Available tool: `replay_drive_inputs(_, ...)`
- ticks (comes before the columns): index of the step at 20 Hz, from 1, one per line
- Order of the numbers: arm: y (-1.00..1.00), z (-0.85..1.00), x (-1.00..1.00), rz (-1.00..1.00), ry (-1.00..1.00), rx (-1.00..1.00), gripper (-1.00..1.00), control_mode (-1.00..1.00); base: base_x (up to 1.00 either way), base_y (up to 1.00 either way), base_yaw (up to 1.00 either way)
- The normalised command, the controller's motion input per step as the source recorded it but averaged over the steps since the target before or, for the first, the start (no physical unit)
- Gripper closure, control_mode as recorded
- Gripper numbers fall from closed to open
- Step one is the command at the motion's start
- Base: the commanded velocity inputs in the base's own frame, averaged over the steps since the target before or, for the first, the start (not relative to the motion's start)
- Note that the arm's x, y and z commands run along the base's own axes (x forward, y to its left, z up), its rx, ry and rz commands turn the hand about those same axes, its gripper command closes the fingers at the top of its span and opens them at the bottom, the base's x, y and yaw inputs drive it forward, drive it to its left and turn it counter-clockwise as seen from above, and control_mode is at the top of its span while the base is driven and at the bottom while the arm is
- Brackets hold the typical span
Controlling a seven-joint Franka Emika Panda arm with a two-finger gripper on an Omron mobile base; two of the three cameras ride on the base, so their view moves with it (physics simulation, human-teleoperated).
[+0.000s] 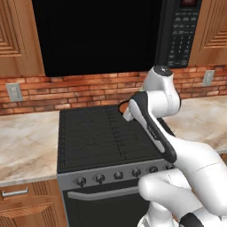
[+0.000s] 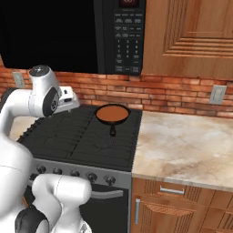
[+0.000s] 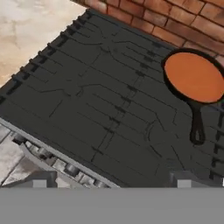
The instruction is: Retrieve the steak from the fridge and place it on the saucepan with marinade on the stove.
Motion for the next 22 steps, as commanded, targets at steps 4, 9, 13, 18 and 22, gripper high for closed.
replay_drive_inputs(4, 0.14, 0.0, 0.08, -0.98, -0.15, 0.01, -1.0, -1.0, 0.0, 0.0, 0.0)
replay_drive_inputs(9, 0.11, 0.0, 0.04, -0.29, -0.03, 0.0, -1.0, -1.0, 0.0, 0.0, 0.0)
replay_drive_inputs(13, 0.0, 0.0, 0.0, 0.0, 0.0, 0.0, -1.0, -1.0, 0.0, 0.0, 0.0)
replay_drive_inputs(18, 0.0, 0.0, 0.0, 0.0, 0.0, 0.0, -1.0, -1.0, 0.0, 0.0, 0.0)
replay_drive_inputs(22, 0.06, -0.01, -0.13, 0.02, 0.0, 0.0, -1.0, -1.0, 0.0, 0.0, 0.0)
